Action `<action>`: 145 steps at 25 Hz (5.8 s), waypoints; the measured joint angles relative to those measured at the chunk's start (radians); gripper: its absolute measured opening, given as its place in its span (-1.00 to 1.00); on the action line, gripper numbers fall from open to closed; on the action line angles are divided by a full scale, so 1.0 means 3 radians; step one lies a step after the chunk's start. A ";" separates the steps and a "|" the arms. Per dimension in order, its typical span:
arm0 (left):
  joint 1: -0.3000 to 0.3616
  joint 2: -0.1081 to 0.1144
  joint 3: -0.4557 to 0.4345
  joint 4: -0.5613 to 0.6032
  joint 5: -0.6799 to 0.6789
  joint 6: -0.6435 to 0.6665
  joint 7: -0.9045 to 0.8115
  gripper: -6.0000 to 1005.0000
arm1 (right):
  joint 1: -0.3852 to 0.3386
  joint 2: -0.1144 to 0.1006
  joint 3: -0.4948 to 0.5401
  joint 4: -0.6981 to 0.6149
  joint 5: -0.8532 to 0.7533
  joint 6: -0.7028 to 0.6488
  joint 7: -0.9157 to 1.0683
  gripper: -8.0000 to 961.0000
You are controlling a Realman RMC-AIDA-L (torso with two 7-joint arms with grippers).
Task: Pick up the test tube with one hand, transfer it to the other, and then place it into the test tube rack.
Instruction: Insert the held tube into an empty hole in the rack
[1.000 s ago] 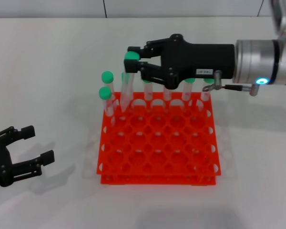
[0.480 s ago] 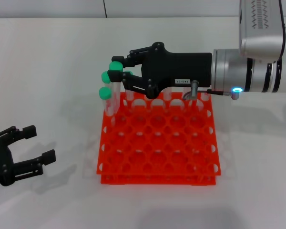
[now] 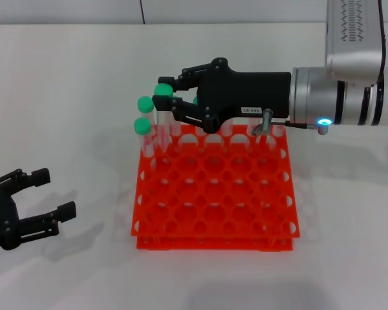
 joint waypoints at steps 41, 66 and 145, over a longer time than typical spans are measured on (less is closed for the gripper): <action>-0.0006 -0.0001 0.0000 0.0000 0.0007 0.0030 0.0000 0.78 | -0.0093 -0.0047 0.0066 -0.0052 -0.0143 -0.0027 0.0028 -0.46; -0.0018 0.0004 0.0000 0.0022 0.0007 0.0029 0.0000 0.78 | -0.0093 -0.0049 0.0068 -0.0050 -0.0272 -0.0031 0.0106 -0.46; -0.0097 0.0003 0.0001 0.0000 0.0058 0.0013 0.0008 0.78 | 0.0091 -0.0012 -0.0362 -0.0028 -0.0271 0.0503 0.0245 -0.31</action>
